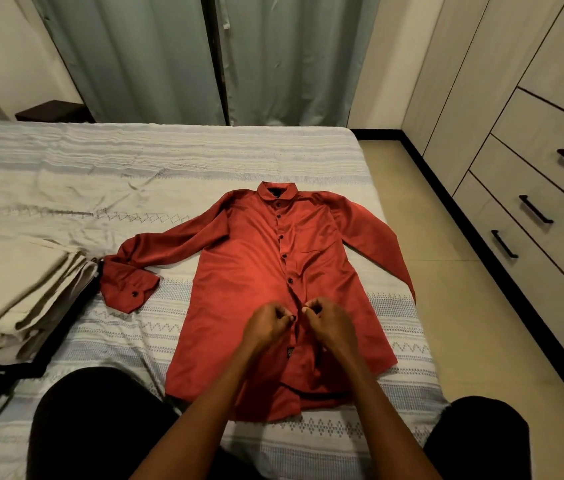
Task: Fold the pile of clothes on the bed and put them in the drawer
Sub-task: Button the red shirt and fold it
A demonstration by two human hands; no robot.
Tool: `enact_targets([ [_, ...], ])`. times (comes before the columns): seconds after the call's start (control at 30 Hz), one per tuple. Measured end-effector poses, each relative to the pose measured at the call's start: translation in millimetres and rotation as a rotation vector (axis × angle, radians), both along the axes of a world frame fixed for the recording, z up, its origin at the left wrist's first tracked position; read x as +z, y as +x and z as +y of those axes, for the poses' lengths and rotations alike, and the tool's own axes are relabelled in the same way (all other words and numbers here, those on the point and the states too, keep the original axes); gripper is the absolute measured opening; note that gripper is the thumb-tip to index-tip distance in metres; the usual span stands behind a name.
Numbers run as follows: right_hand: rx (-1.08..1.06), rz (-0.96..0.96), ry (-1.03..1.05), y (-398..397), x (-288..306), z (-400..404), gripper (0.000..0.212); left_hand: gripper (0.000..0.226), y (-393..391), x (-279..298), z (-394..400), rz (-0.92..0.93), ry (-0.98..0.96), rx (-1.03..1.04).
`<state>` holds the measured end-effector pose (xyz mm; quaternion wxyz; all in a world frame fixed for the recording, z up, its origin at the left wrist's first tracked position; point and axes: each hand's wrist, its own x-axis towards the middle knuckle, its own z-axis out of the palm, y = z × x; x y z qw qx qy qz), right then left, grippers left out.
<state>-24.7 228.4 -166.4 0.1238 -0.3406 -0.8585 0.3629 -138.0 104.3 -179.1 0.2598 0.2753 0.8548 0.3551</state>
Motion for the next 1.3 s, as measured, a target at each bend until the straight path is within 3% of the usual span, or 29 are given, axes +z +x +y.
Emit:
enact_targets([
  [0.2, 0.09, 0.049, 0.073, -4.8, -4.5, -16.2, 0.01, 0.022, -2.3, 14.9, -0.2, -0.272, 0.08, 0.033],
  [0.7, 0.057, 0.158, 0.174, 2.7, -17.4, -29.7, 0.009, 0.011, -2.9, 17.0, -5.5, -0.4, 0.177, 0.105],
  [0.83, 0.057, 0.161, 0.066, 1.4, -16.6, -26.0, 0.018, 0.012, -3.0, 12.6, -7.6, -0.433, 0.185, 0.146],
  [0.97, 0.068, 0.126, -0.072, -4.2, -14.4, -20.5, 0.007, 0.014, -2.7, 11.4, -7.9, -0.49, 0.199, 0.175],
  [1.3, 0.102, 0.125, 0.044, -8.8, -33.3, -27.0, 0.022, 0.015, 1.3, 9.9, -6.8, -0.789, 0.217, 0.405],
])
